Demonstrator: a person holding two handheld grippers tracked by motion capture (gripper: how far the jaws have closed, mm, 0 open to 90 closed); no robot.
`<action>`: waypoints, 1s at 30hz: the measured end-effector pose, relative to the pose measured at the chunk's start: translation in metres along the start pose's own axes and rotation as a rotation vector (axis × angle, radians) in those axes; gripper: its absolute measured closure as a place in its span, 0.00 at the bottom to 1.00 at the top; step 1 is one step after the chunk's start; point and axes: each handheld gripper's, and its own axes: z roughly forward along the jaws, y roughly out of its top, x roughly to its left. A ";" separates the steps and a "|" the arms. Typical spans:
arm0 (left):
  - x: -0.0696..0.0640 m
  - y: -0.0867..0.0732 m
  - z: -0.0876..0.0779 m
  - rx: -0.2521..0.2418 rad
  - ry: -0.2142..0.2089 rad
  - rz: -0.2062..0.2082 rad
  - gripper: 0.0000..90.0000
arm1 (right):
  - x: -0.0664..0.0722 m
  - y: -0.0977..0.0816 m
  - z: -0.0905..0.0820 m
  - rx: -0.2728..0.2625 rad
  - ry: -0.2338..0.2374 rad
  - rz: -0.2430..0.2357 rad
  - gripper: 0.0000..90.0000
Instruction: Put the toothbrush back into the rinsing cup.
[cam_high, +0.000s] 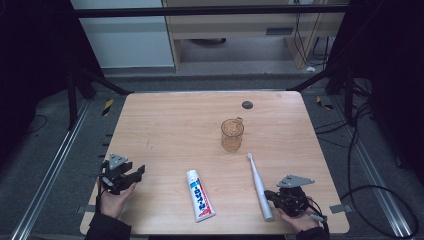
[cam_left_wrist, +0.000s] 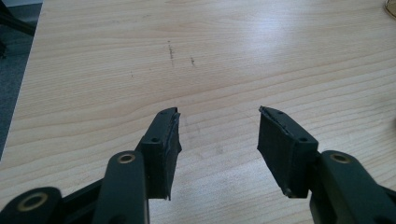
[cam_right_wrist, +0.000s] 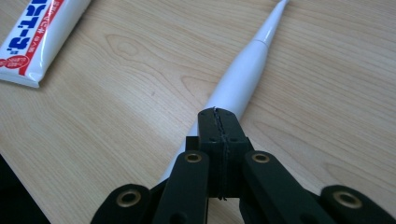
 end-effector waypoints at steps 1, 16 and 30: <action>0.000 0.000 0.000 0.001 0.001 -0.001 0.53 | 0.001 0.001 0.000 0.000 0.003 0.001 1.00; 0.000 0.000 0.001 0.009 0.002 0.002 0.53 | 0.010 0.004 0.009 0.014 0.031 -0.023 1.00; 0.000 0.000 0.001 0.010 0.003 0.002 0.53 | 0.010 0.003 0.009 0.030 0.033 -0.026 1.00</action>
